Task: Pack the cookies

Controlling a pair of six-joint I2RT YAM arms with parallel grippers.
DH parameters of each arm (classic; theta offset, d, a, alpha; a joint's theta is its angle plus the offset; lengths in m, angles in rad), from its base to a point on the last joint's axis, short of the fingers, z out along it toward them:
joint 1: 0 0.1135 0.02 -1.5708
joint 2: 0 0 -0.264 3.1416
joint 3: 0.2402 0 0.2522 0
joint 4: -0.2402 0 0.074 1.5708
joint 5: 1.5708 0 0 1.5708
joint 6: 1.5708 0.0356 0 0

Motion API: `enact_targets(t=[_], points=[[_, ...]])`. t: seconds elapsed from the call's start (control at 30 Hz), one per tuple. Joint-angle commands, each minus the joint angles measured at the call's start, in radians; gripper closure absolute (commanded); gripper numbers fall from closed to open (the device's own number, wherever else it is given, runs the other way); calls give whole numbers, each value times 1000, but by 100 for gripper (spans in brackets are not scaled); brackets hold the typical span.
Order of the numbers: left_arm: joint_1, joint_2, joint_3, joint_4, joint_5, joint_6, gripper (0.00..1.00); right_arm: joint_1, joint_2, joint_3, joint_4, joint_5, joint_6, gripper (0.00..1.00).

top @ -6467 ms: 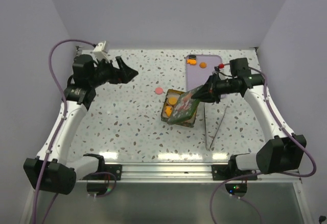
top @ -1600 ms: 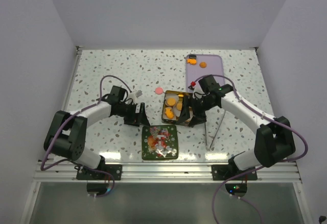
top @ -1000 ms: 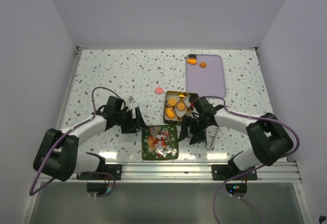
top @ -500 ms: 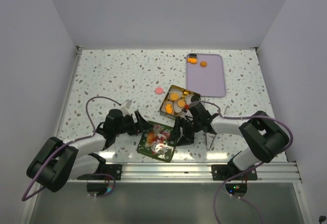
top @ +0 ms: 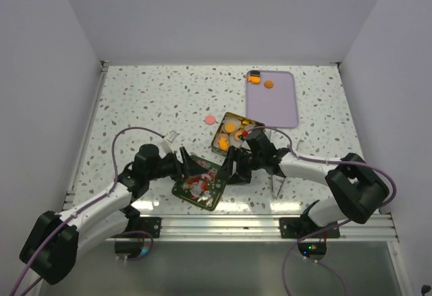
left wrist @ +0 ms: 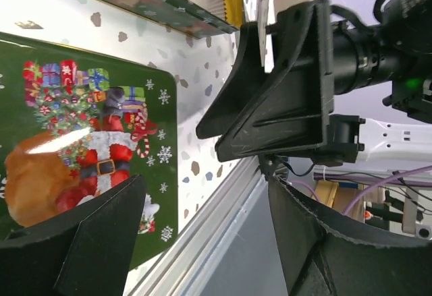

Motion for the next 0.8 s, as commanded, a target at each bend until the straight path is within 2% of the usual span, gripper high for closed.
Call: enact_targets(t=[0.0, 0.07, 0.17, 0.2, 0.3, 0.43, 0.6, 0.77], points=[[-1, 3, 63, -55, 57, -9, 22, 2, -63, 73, -26, 57, 6, 33], [-2, 10, 85, -86, 50, 16, 22, 4, -70, 94, -66, 74, -19, 33], [24, 30, 195, -320, -70, 138, 18, 2, -91, 168, -248, 130, -88, 33], [42, 50, 254, -437, -122, 205, 17, 2, -111, 183, -328, 173, -102, 33], [151, 116, 318, -553, -198, 296, 17, 2, -126, 208, -431, 259, -134, 33], [235, 179, 332, -546, -222, 353, 16, 2, -71, 183, -448, 290, -135, 36], [243, 332, 326, -493, -191, 390, 16, 2, 33, 197, -488, 342, -149, 37], [246, 406, 284, -387, -136, 398, 17, 2, 131, 168, -376, 321, -129, 37]])
